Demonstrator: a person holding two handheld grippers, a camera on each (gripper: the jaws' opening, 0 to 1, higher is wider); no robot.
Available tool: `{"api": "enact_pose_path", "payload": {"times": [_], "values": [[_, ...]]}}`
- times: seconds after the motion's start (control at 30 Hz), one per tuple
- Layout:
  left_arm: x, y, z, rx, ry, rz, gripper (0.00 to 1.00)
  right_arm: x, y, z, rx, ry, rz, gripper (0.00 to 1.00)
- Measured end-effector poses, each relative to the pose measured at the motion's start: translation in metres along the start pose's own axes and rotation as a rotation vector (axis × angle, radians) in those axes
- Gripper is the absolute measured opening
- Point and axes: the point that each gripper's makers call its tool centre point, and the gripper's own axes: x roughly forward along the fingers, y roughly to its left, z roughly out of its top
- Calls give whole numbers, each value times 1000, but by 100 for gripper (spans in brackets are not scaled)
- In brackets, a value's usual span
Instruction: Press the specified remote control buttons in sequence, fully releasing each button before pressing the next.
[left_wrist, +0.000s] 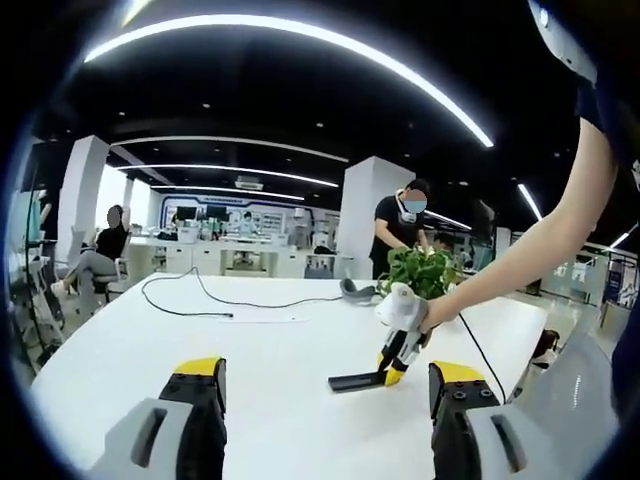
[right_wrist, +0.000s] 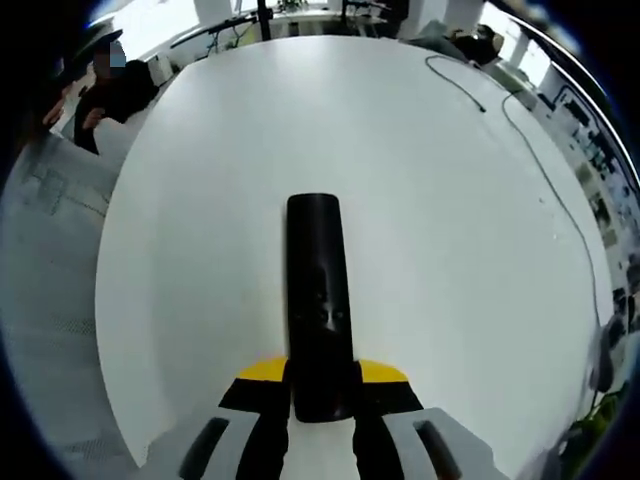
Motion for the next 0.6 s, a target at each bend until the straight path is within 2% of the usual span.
{"api": "enact_pose_path", "payload": {"times": [0.37, 0.6], "values": [[-1, 5, 1, -13, -8, 21, 88, 1, -3, 0, -21, 30, 14, 21], [-1, 4, 1, -7, -5, 15, 88, 0, -3, 0, -33, 40, 0, 21]]}}
